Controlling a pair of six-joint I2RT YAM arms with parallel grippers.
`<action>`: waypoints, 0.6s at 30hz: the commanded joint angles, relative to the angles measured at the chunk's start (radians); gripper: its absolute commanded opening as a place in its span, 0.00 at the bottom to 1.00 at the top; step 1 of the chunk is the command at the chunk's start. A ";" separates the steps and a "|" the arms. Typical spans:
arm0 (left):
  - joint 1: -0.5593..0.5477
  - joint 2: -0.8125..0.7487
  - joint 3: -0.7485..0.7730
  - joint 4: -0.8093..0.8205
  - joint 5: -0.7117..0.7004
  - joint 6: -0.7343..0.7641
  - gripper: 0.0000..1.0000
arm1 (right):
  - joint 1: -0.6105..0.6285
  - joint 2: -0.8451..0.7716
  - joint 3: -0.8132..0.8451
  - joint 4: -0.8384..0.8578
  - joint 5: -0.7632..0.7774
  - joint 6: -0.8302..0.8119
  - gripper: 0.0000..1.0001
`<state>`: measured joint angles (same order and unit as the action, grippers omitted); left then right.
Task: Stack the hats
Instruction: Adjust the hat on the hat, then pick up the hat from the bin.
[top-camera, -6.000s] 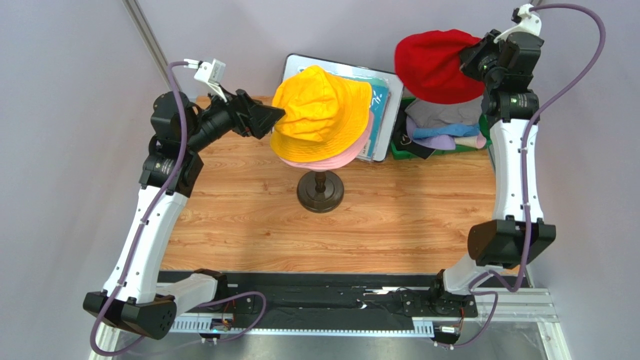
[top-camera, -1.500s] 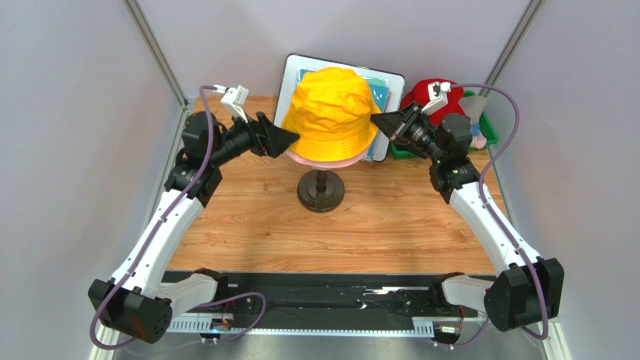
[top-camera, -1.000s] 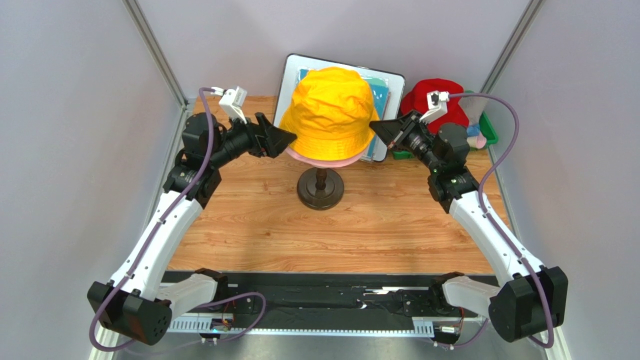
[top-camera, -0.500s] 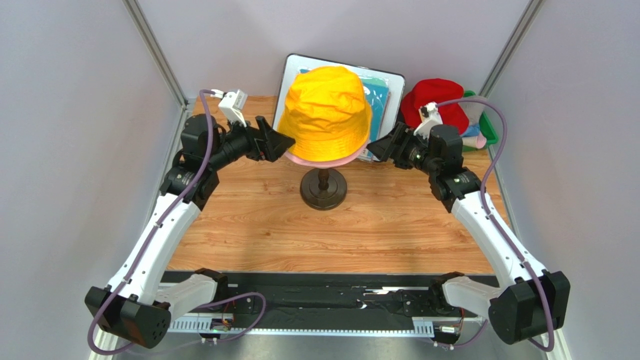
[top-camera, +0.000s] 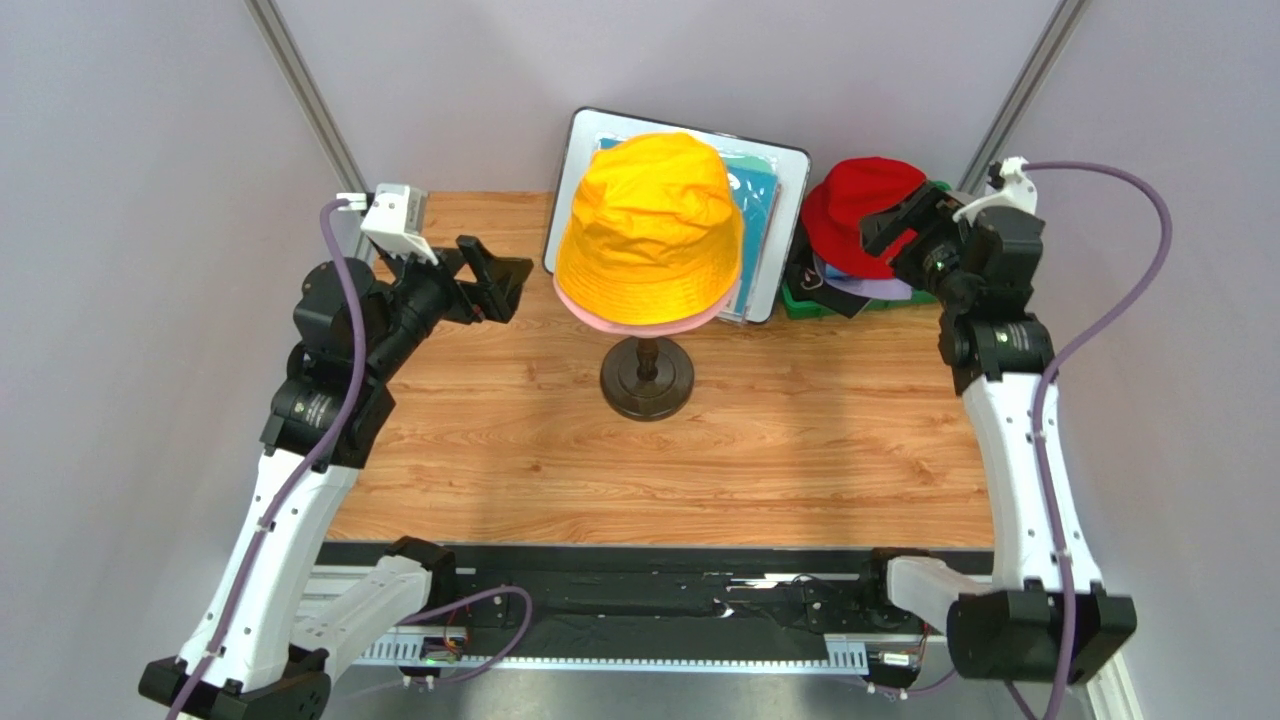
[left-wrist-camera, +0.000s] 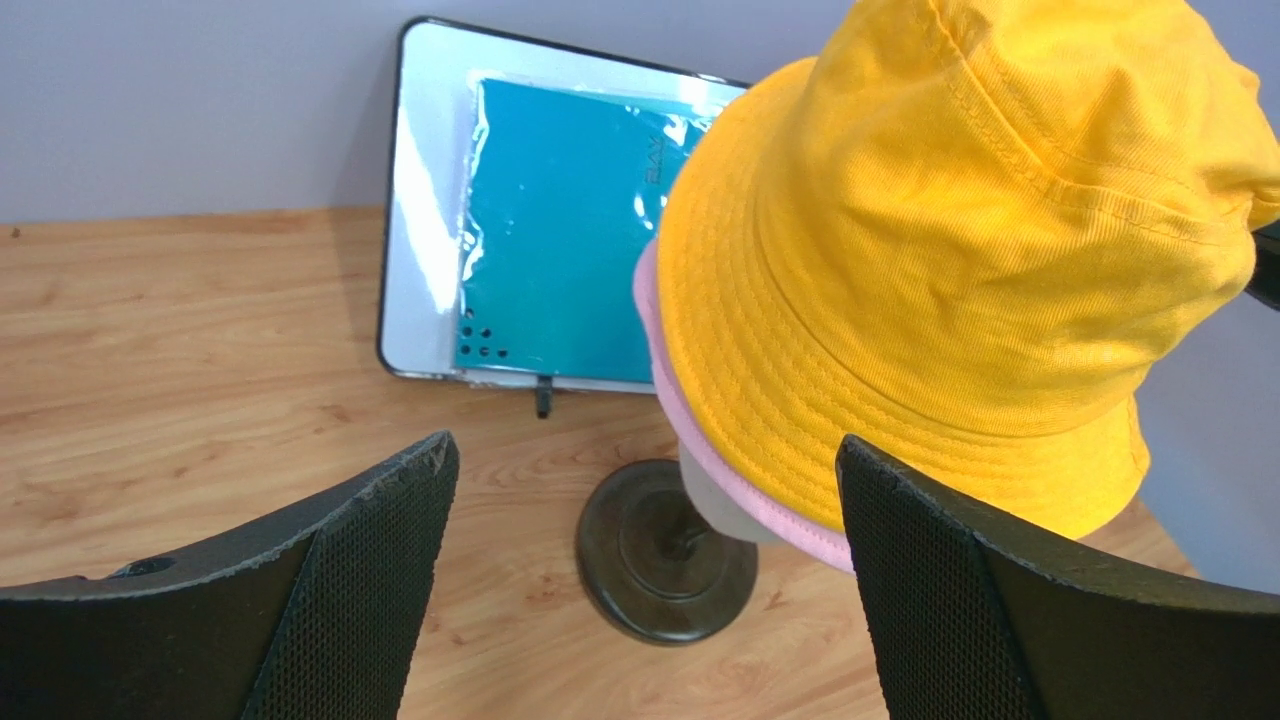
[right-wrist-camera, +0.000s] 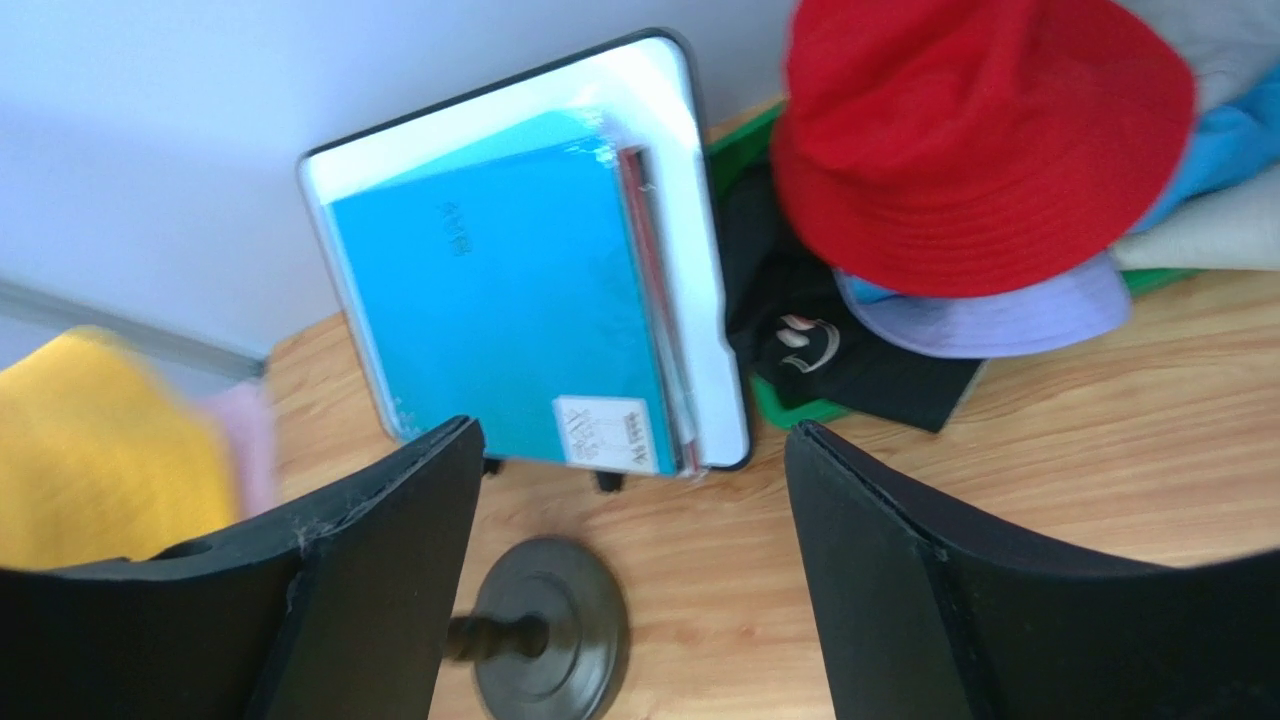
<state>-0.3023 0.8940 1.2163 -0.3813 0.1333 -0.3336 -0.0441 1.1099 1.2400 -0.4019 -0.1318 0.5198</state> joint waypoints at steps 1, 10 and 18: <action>-0.001 -0.004 -0.017 -0.011 -0.044 0.061 1.00 | -0.004 0.175 0.054 0.047 0.231 0.023 0.76; -0.001 0.000 -0.034 -0.010 -0.015 0.057 0.99 | -0.022 0.405 0.069 0.159 0.541 0.111 0.75; -0.001 0.006 -0.038 -0.007 -0.008 0.054 0.99 | -0.034 0.537 0.049 0.250 0.610 0.131 0.68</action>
<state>-0.3023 0.9024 1.1805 -0.3969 0.1150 -0.3027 -0.0715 1.6154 1.2774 -0.2611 0.3817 0.6216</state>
